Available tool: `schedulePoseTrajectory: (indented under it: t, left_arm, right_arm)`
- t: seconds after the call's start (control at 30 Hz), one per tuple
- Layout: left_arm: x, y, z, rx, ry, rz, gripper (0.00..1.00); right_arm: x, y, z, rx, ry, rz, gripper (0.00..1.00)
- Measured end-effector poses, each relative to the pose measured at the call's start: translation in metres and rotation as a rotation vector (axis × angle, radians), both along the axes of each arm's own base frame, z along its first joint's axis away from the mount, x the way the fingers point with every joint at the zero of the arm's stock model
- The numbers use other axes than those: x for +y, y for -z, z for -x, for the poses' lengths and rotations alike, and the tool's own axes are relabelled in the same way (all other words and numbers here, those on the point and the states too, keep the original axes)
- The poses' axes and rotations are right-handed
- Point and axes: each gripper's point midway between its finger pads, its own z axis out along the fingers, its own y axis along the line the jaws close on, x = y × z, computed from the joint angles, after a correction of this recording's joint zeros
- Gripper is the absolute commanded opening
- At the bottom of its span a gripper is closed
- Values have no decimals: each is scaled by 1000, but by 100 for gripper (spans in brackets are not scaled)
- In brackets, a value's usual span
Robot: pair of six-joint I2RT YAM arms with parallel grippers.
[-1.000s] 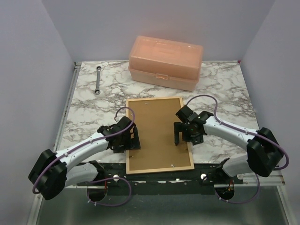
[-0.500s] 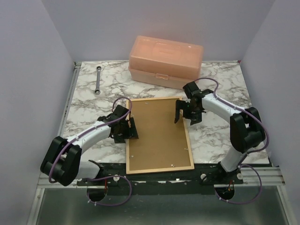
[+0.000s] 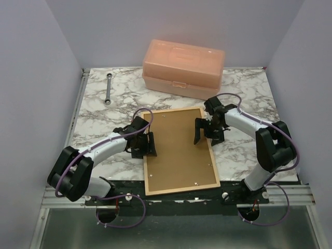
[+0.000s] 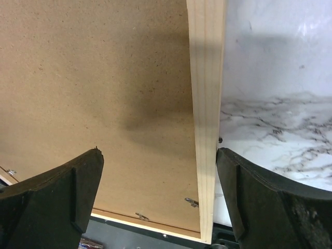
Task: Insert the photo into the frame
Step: Install the photo frame at the center of the board.
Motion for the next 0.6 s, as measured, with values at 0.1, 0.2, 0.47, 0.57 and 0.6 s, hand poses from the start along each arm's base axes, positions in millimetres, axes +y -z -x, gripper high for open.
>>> schedulePoseTrajectory:
  t: [0.1, 0.2, 0.47, 0.57, 0.6]
  left_arm:
    - [-7, 1, 12, 16, 45, -10, 67]
    - [-11, 1, 23, 36, 71, -19, 73]
    - [-16, 0, 24, 47, 55, -14, 84]
    - [-15, 1, 24, 53, 52, -20, 84]
    - [-16, 1, 23, 53, 52, -20, 84]
  right_arm:
    - [-5, -3, 8, -2, -7, 5, 97]
    - [-9, -6, 18, 2, -11, 6, 97]
    - [-15, -10, 22, -19, -7, 36, 100]
    - [-21, -7, 9, -29, 15, 86, 100]
    - [-21, -6, 3, -33, 21, 95, 100]
